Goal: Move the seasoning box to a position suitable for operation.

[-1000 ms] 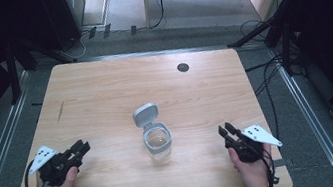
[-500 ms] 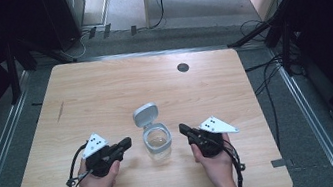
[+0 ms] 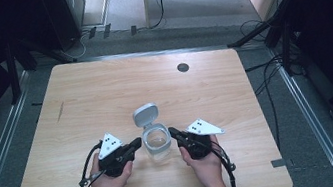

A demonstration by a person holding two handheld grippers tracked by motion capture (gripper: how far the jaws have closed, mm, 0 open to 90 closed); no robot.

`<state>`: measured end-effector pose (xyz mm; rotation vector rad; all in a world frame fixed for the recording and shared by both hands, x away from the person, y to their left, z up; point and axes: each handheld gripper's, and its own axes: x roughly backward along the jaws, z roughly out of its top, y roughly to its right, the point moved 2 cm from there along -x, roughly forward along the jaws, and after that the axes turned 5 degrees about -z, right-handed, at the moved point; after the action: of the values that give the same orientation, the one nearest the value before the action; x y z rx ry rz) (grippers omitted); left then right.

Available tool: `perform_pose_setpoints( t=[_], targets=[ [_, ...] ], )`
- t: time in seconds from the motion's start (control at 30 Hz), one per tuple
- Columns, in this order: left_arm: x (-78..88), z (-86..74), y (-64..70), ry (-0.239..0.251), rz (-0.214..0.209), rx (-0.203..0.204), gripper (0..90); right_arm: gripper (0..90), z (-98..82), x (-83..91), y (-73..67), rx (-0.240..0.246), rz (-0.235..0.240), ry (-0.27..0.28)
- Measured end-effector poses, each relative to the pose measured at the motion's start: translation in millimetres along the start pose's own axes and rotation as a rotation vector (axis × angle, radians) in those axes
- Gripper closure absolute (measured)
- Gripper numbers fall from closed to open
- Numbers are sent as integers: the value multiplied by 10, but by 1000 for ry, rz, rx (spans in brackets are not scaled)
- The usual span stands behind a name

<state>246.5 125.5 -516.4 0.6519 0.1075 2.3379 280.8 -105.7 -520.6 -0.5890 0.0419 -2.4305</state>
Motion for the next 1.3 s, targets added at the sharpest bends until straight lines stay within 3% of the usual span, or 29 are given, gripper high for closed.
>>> perform_pose_setpoints(
  t=[0.17,0.7,0.87,0.93,1.03,1.1,1.17,1.3],
  targets=[
    [1,-5,21,0,19,-10,900,900,-58,36,-62,-31,-23,-6],
    [141,-81,-84,0,42,7,900,900,-117,118,-374,19,-29,7],
    [231,-105,-170,29,27,20,793,885,-104,95,-376,29,-25,11],
    [295,-117,-248,55,21,28,722,885,-82,94,-337,32,-29,17],
    [442,-166,-471,98,63,22,581,886,-28,99,-261,25,-40,29],
    [542,-208,-624,123,86,46,497,886,21,101,-208,23,-38,35],
    [662,-260,-824,135,88,95,442,888,68,86,-159,24,-36,35],
    [907,-366,-1147,160,168,140,257,890,151,18,-70,22,-39,25]
  ],
)
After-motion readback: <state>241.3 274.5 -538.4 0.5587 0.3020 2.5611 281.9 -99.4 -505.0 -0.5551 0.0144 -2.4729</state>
